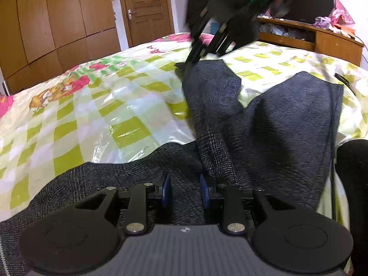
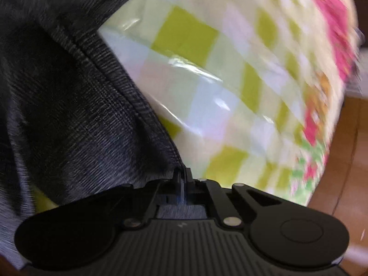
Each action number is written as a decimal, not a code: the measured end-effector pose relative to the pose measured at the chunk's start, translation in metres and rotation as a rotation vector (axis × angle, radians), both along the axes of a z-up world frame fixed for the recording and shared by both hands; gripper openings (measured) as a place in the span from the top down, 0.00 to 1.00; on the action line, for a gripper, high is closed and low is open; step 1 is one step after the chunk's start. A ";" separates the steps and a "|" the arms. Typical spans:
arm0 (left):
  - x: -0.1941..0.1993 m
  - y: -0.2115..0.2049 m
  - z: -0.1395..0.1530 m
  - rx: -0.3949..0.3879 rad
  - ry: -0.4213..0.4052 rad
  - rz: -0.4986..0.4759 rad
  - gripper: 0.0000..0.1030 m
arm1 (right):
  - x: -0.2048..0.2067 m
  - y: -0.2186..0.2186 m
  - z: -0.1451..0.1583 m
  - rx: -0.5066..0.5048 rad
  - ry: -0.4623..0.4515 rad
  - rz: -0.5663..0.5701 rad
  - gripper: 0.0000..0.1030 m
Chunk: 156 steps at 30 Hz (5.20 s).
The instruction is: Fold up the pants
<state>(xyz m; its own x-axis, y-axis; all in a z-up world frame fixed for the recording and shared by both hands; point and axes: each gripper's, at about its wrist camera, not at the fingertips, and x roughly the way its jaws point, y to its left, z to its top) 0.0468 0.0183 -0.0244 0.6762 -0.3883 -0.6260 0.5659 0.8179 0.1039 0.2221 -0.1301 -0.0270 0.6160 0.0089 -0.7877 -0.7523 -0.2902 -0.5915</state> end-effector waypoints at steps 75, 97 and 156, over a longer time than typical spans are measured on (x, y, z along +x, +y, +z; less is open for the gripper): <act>-0.041 -0.131 0.009 0.186 -0.032 -0.177 0.48 | -0.209 -0.381 -0.009 2.013 0.063 -1.831 0.85; -0.047 -0.127 0.009 0.211 -0.029 -0.178 0.46 | -0.214 -0.393 -0.015 1.955 -0.111 -1.810 0.94; 0.034 -0.022 0.012 0.198 -0.090 -0.211 0.40 | -0.090 -0.144 0.041 0.824 0.502 -0.786 0.61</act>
<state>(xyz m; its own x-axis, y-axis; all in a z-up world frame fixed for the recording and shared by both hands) 0.0813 -0.0034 -0.0123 0.6498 -0.4028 -0.6446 0.7025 0.6421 0.3069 0.1317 -0.2744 0.0142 0.3108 0.3775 -0.8723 -0.7491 0.6622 0.0197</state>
